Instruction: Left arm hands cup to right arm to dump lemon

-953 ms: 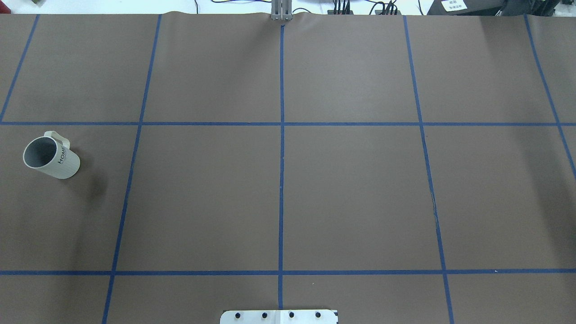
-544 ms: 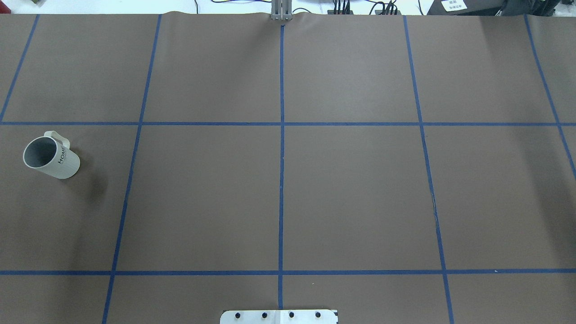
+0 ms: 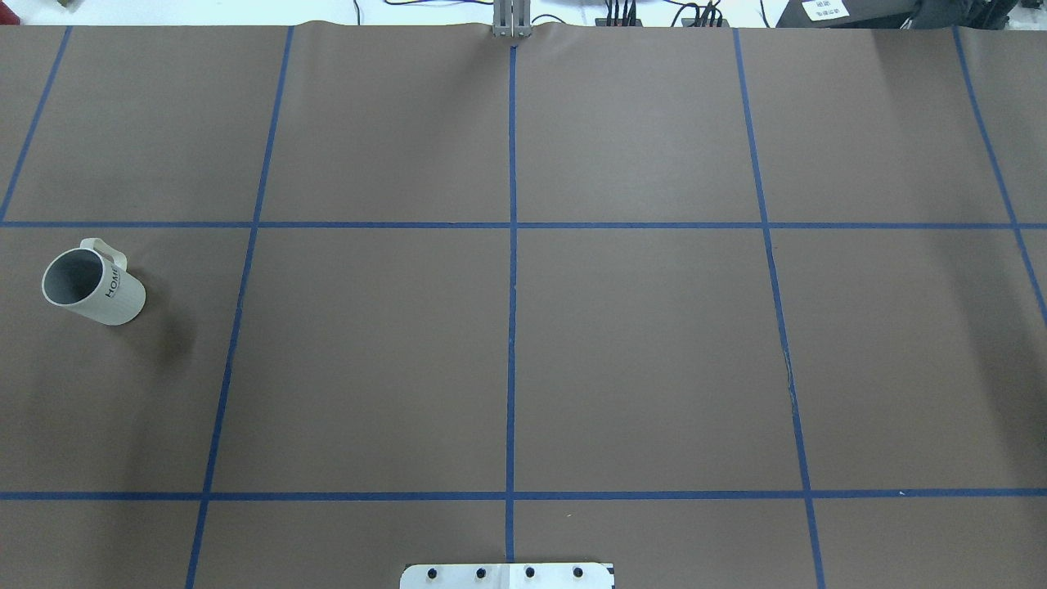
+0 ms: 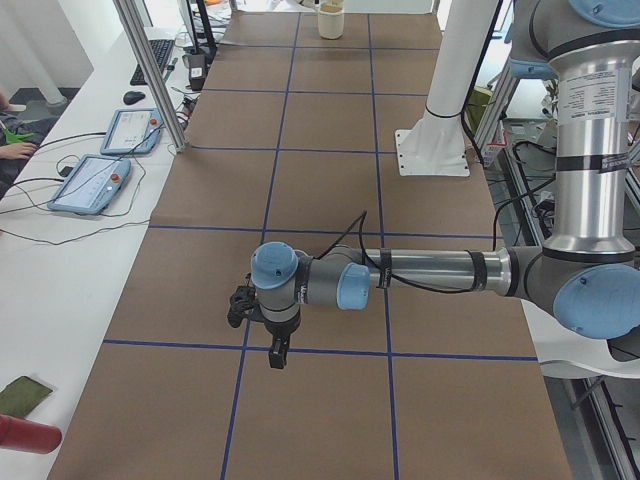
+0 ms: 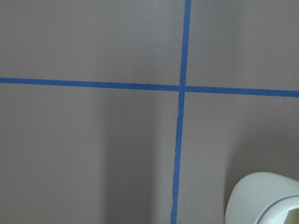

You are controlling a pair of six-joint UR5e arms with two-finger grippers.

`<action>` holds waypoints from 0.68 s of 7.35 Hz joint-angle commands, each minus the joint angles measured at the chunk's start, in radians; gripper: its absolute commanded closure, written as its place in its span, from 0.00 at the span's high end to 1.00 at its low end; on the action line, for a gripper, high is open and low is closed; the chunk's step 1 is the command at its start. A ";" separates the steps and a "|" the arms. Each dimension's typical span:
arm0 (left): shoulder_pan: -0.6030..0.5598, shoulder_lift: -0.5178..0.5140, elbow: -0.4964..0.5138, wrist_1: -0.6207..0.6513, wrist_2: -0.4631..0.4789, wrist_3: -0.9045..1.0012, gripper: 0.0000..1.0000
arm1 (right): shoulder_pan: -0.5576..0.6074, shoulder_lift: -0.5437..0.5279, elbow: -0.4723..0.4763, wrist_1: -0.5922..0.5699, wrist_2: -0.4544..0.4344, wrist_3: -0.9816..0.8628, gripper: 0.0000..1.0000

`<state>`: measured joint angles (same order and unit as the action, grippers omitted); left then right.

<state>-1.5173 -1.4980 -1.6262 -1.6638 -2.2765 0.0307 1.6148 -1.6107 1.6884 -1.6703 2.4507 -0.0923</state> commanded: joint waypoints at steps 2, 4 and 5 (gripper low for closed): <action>0.000 -0.007 0.012 -0.002 0.002 0.000 1.00 | -0.010 0.000 -0.031 0.039 -0.041 -0.003 1.00; 0.000 -0.007 0.014 -0.002 0.002 0.000 1.00 | -0.010 0.000 -0.088 0.131 -0.039 -0.001 1.00; 0.000 -0.007 0.014 -0.002 0.002 0.000 1.00 | -0.010 0.000 -0.093 0.141 -0.039 0.006 1.00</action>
<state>-1.5171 -1.5047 -1.6129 -1.6659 -2.2749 0.0307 1.6046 -1.6107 1.6121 -1.5580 2.4117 -0.0926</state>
